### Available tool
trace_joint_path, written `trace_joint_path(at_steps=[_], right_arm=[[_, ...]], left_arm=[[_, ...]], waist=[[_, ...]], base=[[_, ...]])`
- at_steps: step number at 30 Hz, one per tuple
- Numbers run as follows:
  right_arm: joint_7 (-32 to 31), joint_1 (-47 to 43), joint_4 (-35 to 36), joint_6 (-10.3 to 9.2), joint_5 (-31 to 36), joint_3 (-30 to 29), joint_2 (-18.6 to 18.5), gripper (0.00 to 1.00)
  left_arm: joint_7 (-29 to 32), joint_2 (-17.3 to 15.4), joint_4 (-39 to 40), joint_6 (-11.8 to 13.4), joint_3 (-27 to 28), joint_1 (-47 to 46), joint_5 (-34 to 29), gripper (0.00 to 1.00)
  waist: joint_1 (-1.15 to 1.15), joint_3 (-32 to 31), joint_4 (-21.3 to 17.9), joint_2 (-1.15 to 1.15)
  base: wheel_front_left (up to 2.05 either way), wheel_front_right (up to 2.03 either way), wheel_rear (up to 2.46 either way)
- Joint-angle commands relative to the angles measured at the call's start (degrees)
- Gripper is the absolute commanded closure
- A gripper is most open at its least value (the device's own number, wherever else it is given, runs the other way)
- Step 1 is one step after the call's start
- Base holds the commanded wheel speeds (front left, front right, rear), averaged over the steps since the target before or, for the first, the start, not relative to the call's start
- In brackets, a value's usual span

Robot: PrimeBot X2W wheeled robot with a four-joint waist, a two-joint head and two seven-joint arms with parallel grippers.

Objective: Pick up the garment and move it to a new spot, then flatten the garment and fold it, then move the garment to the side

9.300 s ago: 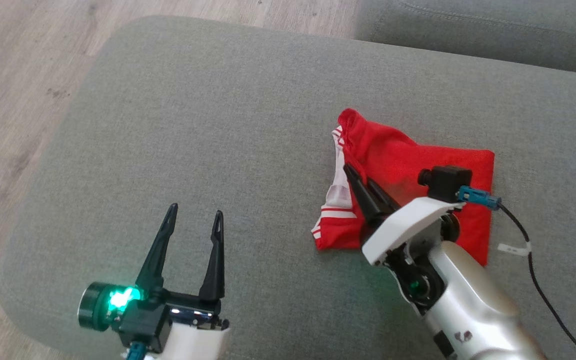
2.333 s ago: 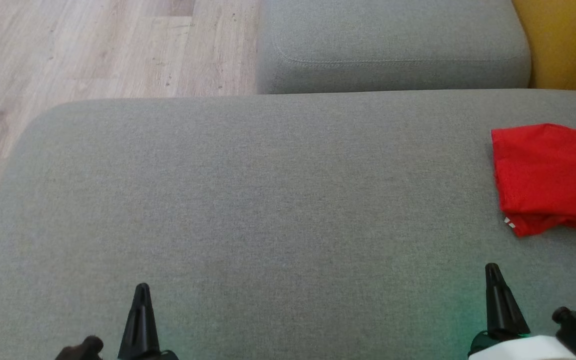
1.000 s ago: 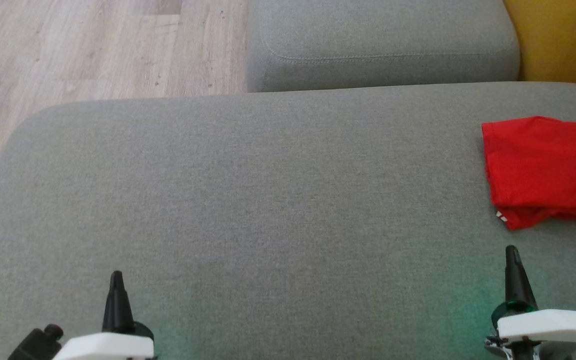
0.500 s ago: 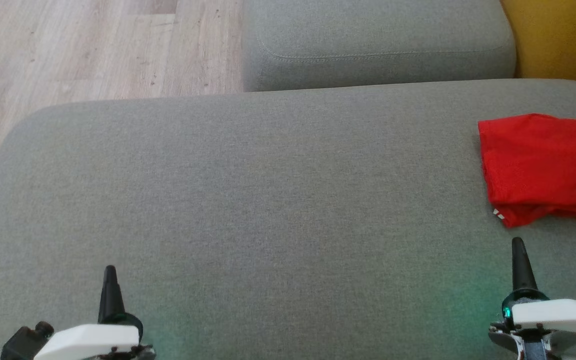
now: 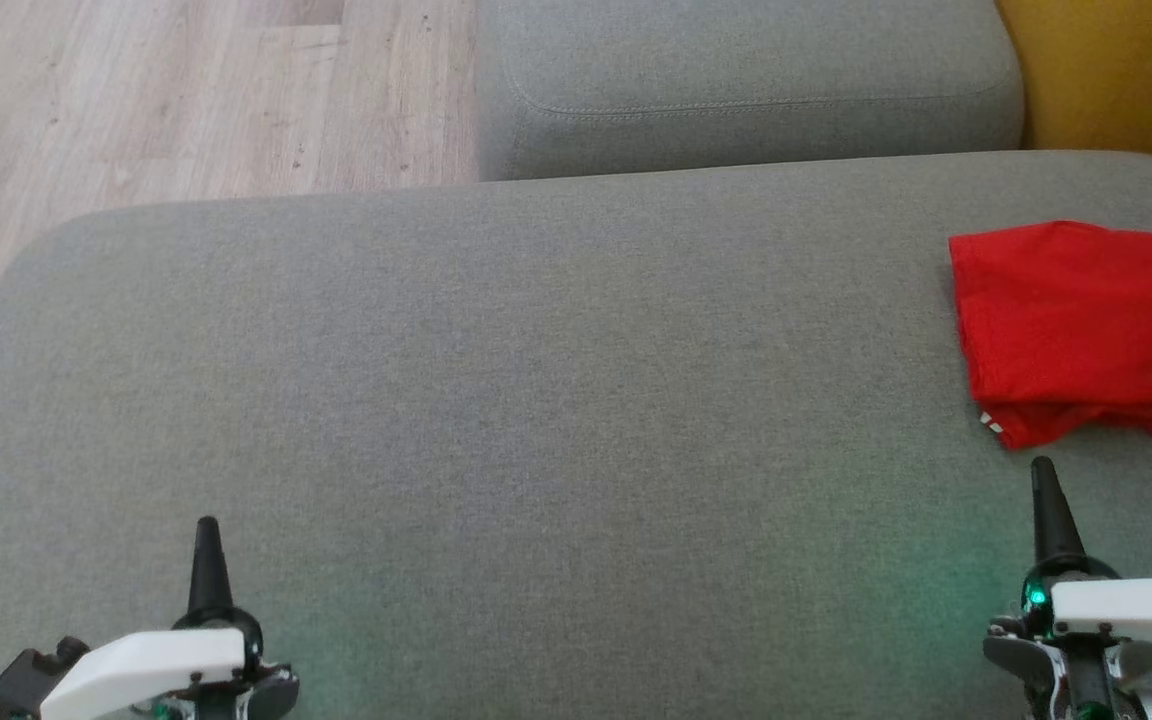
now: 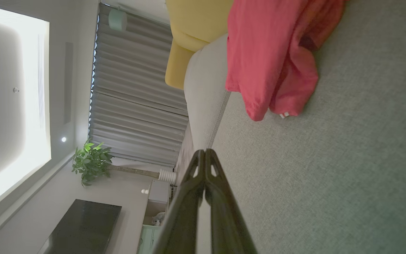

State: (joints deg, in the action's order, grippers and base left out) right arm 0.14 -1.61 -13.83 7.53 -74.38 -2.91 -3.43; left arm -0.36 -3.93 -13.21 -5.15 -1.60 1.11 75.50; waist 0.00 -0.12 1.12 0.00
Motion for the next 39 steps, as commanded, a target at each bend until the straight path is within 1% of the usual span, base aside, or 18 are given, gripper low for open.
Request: trace_joint_path(at_steps=[1,24,27,39], right_arm=[[-0.46,3.55,1.53,-0.03,-2.23,0.55,-1.1,1.0],[-4.57,7.39,0.03,-0.04,-18.82,-1.24,-1.09,1.0],[-4.81,7.6,-0.05,-0.04,-19.67,-1.35,-1.08,1.0],[-5.05,7.62,-0.08,-0.04,-19.41,-1.66,-0.86,1.0]], left_arm=[[0.51,-0.83,1.17,-0.72,2.28,-3.33,1.94,1.0],[4.69,-0.7,-0.62,-2.26,5.54,-6.91,17.85,1.0],[4.93,-0.67,-0.72,-2.34,5.73,-7.1,18.65,1.0],[5.18,-0.45,-0.73,-2.34,6.05,-7.12,18.39,1.0]], waist=[[0.0,0.02,-0.07,0.0],[0.0,0.29,-1.07,0.0],[0.0,0.3,-1.12,0.0],[0.0,0.3,-1.12,0.0]], base=[[0.0,0.0,0.0],[0.0,0.0,0.0],[0.0,0.0,0.0],[0.0,0.0,0.0]])
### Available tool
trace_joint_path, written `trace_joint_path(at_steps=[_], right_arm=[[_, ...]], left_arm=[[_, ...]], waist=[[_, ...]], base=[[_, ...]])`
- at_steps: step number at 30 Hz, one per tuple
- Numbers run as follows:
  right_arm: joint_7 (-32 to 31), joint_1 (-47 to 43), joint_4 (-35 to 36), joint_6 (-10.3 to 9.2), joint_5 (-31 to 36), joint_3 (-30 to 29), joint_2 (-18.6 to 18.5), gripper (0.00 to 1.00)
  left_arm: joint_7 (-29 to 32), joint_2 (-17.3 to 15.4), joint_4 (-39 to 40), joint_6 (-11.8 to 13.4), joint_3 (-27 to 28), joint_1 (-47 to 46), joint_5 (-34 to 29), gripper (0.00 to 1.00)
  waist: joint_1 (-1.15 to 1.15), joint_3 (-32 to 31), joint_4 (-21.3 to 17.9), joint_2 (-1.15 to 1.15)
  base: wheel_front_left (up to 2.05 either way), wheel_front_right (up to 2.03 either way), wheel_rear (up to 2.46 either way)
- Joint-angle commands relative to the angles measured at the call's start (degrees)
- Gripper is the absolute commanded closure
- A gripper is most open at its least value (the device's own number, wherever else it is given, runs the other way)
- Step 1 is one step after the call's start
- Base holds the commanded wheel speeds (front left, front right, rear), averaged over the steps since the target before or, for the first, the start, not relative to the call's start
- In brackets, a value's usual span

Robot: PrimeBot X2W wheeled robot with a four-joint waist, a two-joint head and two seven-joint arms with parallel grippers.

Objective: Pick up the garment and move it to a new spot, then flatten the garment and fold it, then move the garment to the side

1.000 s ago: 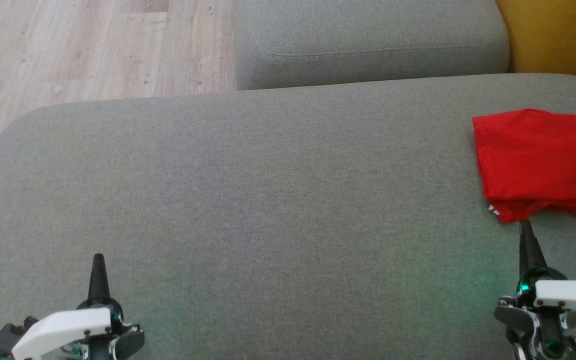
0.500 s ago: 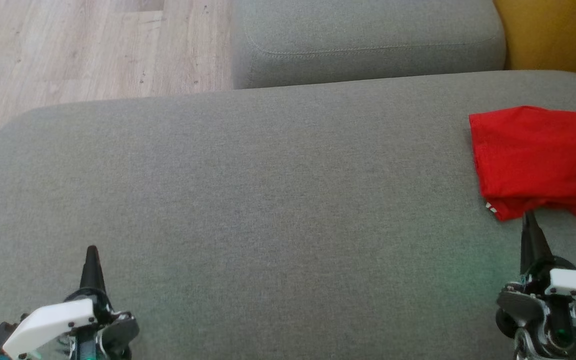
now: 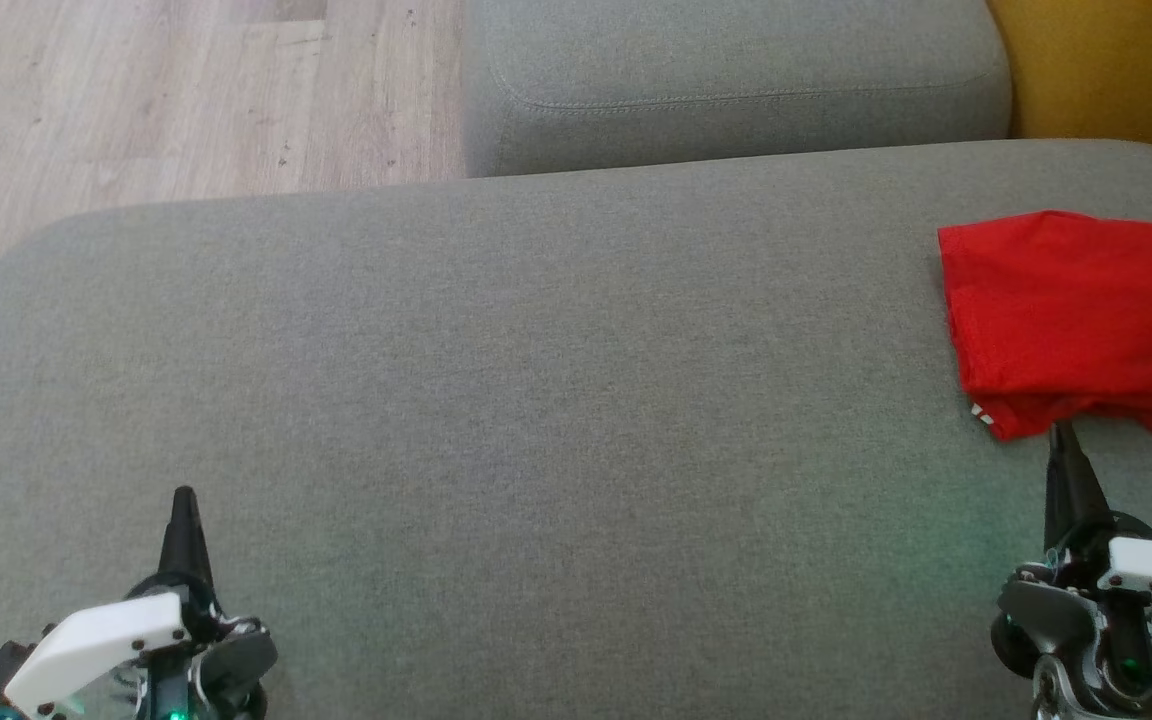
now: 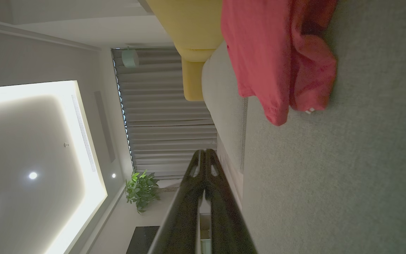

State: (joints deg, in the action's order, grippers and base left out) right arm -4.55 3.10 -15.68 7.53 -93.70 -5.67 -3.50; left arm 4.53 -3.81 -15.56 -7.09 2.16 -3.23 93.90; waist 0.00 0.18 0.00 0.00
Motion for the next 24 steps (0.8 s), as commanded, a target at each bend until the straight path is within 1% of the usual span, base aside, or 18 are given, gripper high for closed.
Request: trace_joint_path(at_steps=[1,24], right_arm=[[-0.38,2.91,1.78,-0.04,-0.08,1.08,-0.77,1.0],[-0.77,2.95,1.74,-0.04,0.33,0.6,-0.43,1.0]], left_arm=[[0.31,-0.55,1.62,-0.4,2.31,-2.78,-0.02,1.0],[0.72,-0.19,1.59,-0.4,2.82,-2.82,-0.45,1.0]], waist=[[0.0,0.0,0.0,0.0],[0.0,0.0,0.0,0.0]], base=[[0.0,0.0,0.0],[0.0,0.0,0.0]])
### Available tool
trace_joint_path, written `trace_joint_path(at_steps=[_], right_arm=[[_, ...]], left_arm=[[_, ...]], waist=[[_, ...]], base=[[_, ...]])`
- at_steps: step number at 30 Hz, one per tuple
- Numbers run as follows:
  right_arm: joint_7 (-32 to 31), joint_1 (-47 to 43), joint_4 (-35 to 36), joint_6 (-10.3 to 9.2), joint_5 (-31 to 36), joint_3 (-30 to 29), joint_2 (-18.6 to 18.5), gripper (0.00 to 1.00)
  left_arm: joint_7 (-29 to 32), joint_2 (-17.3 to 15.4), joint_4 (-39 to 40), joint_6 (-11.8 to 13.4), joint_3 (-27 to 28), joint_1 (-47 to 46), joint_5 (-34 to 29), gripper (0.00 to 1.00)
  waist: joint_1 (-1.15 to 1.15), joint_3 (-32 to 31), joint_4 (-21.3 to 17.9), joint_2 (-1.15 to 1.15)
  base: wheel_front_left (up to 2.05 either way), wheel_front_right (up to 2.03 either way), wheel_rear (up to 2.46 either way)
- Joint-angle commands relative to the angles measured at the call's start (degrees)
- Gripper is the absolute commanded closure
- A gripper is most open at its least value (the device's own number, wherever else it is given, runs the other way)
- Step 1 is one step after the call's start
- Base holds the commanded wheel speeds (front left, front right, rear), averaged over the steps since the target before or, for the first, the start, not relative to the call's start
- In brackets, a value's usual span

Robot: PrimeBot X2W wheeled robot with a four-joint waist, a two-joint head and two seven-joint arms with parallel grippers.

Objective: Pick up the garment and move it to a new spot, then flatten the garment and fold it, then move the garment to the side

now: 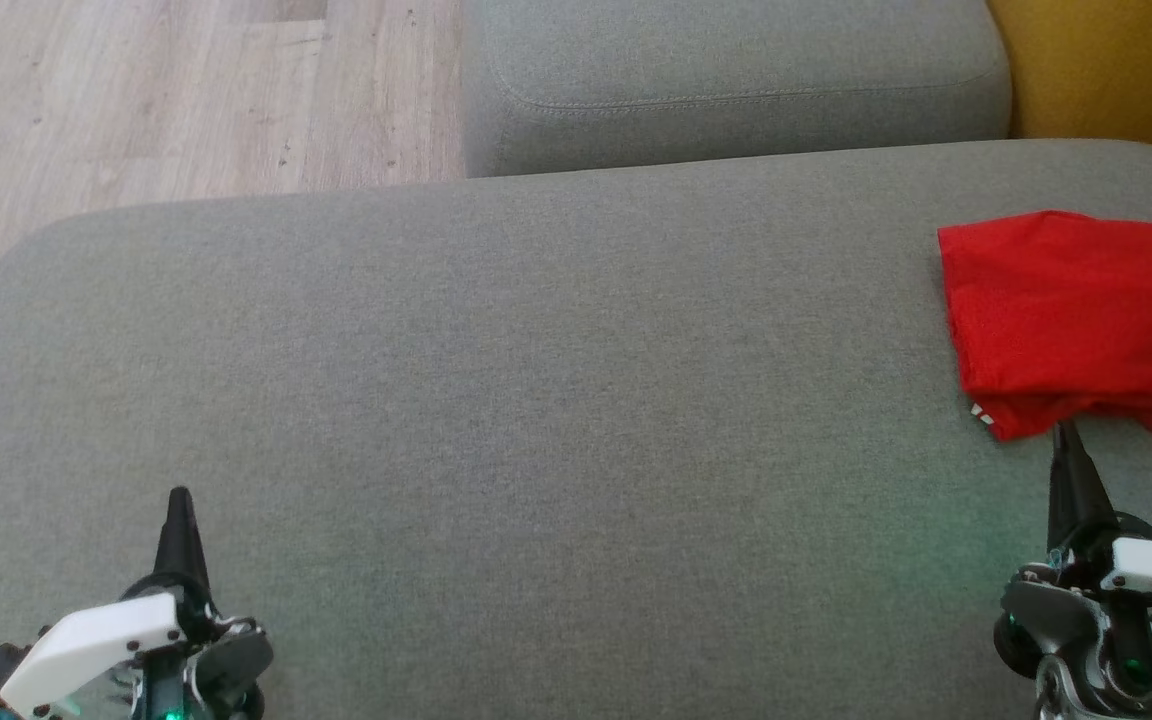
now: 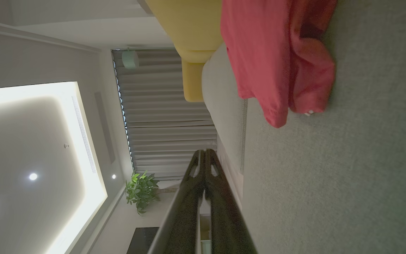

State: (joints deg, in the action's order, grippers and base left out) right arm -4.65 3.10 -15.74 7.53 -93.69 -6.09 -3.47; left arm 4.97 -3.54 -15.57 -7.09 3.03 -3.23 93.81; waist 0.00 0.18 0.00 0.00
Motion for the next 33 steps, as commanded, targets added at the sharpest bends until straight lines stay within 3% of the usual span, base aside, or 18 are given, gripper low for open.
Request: trace_joint_path(at_steps=[1,33], right_arm=[[-0.69,2.95,1.8,-0.04,0.34,1.0,-0.45,1.0],[-1.08,2.99,1.77,-0.04,0.75,0.5,-0.1,1.0]], left_arm=[[0.3,-0.44,1.6,-0.4,1.97,-2.82,-0.38,1.0],[0.71,-0.07,1.57,-0.4,2.49,-2.87,-0.81,1.0]], waist=[[0.0,0.0,0.0,0.0],[0.0,0.0,0.0,0.0]], base=[[0.0,0.0,0.0],[0.0,0.0,0.0]])
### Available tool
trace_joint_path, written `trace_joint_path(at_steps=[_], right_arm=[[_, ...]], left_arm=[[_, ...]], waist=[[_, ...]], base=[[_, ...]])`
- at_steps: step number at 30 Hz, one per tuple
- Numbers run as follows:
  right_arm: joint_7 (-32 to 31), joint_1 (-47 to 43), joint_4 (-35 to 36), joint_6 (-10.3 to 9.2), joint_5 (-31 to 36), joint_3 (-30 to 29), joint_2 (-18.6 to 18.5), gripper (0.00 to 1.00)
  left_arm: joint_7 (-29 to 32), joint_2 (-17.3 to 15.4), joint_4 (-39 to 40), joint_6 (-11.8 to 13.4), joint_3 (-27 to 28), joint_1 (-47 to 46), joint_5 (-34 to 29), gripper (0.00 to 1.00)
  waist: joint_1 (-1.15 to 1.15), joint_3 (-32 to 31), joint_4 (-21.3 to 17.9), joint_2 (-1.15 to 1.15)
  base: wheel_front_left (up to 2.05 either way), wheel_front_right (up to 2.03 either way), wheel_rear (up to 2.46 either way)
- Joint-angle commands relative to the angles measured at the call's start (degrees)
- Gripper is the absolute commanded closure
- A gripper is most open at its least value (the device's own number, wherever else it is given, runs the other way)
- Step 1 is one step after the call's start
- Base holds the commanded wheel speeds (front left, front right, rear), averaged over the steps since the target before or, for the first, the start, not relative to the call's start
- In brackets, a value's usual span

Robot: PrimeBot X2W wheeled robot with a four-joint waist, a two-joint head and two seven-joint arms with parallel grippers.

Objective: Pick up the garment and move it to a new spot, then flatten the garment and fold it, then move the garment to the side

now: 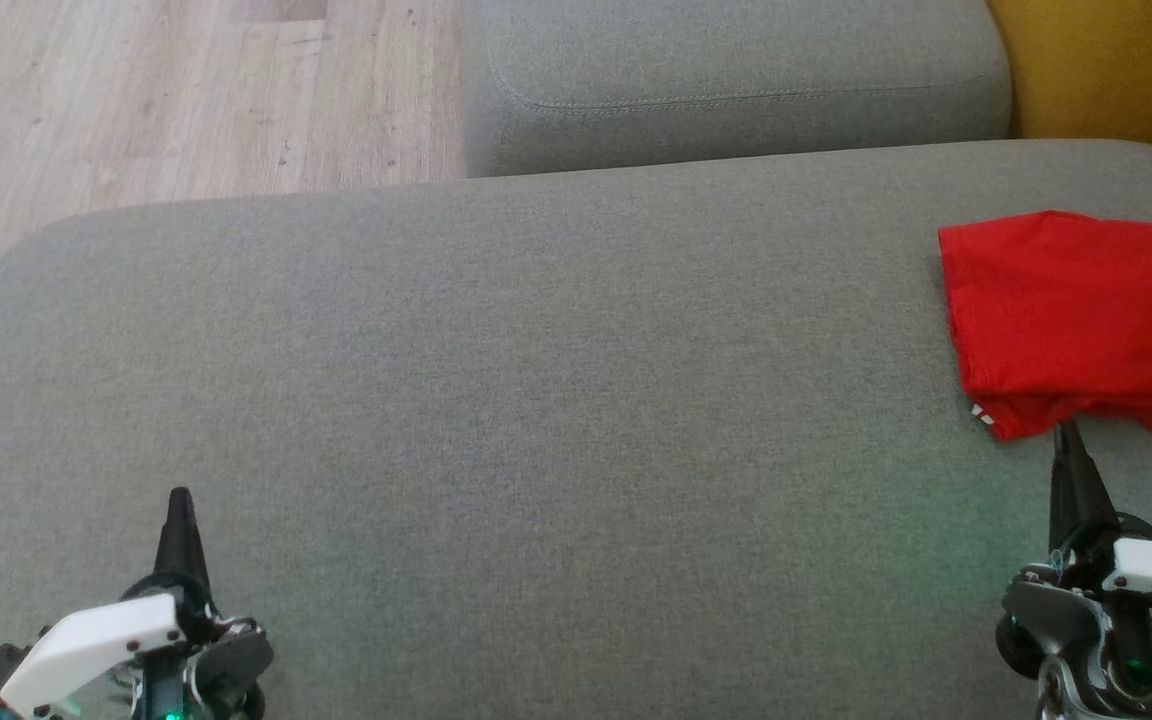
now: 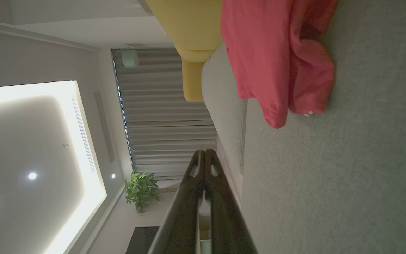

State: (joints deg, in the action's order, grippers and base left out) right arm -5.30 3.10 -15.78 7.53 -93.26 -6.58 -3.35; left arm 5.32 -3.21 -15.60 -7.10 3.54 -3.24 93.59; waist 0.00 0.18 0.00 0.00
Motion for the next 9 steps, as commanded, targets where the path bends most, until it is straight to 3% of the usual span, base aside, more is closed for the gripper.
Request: trace_joint_path(at_steps=[1,9], right_arm=[[-0.45,3.0,1.81,-0.04,0.33,0.97,-0.21,1.0],[-0.53,3.0,1.8,-0.04,0.41,0.87,-0.14,1.0]], left_arm=[[0.37,-0.39,1.59,-0.38,1.99,-2.86,-0.6,1.0],[0.45,-0.32,1.59,-0.38,2.09,-2.87,-0.69,1.0]], waist=[[0.0,0.0,0.0,0.0],[0.0,0.0,0.0,0.0]], base=[[0.0,0.0,0.0],[0.0,0.0,0.0]])
